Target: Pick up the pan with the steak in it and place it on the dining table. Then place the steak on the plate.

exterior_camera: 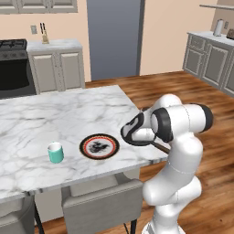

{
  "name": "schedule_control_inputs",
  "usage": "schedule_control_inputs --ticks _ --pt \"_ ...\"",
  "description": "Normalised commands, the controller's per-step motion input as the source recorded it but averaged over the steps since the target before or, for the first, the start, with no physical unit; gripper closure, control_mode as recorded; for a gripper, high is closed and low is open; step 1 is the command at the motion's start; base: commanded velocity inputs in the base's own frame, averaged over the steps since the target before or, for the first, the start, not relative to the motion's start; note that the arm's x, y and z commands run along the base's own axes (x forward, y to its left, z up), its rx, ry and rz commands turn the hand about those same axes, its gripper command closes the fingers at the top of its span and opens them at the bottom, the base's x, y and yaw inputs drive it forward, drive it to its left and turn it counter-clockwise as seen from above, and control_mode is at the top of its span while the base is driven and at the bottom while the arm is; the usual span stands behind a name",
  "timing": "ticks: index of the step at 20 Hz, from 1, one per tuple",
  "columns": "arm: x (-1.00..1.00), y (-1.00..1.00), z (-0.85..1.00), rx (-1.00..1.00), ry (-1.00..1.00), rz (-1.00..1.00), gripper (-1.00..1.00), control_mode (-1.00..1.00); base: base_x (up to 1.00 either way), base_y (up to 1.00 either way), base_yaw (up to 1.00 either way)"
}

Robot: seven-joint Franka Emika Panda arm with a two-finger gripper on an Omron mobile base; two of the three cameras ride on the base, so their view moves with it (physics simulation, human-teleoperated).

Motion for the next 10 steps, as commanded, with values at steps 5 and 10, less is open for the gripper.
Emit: schedule_control_inputs --ticks 5,10 --pt "0.01 0.01 0.15 0.0 0.0 -0.01 1.0 -1.0 0.0 0.0 0.0" --pt "-0.01 0.1 0.65 0.0 0.0 0.0 1.0 -1.0 0.0 0.0 0.0"
